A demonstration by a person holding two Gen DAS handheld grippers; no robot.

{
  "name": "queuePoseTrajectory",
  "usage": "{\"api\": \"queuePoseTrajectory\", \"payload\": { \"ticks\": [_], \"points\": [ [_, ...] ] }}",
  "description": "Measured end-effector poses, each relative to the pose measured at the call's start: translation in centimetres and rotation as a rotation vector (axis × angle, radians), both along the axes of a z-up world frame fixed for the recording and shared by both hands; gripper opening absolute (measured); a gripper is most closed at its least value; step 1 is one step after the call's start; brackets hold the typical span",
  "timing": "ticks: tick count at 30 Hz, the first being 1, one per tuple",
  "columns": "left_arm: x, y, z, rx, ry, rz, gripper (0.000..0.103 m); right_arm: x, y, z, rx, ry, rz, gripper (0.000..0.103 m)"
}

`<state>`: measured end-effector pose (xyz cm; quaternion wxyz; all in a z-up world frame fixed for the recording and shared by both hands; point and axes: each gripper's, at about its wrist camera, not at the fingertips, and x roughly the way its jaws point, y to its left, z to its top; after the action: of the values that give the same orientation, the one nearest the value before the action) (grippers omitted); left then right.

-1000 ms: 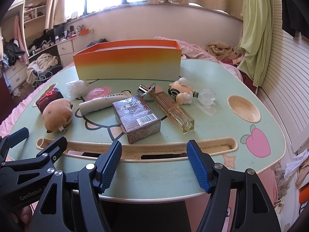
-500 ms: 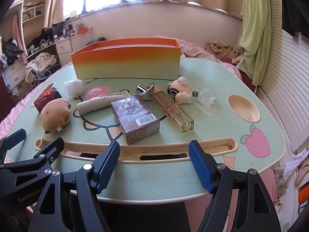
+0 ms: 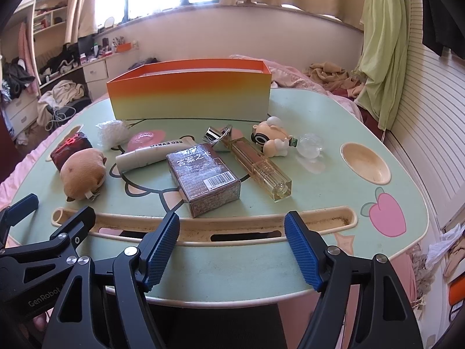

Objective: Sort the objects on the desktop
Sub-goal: 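Reach the left gripper down to the red tile on the table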

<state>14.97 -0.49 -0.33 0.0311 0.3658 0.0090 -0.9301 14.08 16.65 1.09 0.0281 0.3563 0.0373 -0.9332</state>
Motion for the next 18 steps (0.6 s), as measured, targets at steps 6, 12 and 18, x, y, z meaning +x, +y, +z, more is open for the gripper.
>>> {"api": "queuePoseTrajectory", "payload": {
  "ticks": [6,12,18],
  "points": [
    [0.7,-1.8,2.0,0.099,0.029,-0.065,0.103,0.2,0.1,0.1,-0.019,0.010,-0.006,0.086],
    [1.0,-4.1,5.2,0.005,0.133,-0.113,0.103,0.5,0.1,0.3,-0.038,0.007,0.026,0.087],
    [-1.4,-7.7,5.8,0.165,0.095,-0.150,0.094,1.1,0.6,1.5,-0.048,0.054,0.061,0.080]
  ]
}}
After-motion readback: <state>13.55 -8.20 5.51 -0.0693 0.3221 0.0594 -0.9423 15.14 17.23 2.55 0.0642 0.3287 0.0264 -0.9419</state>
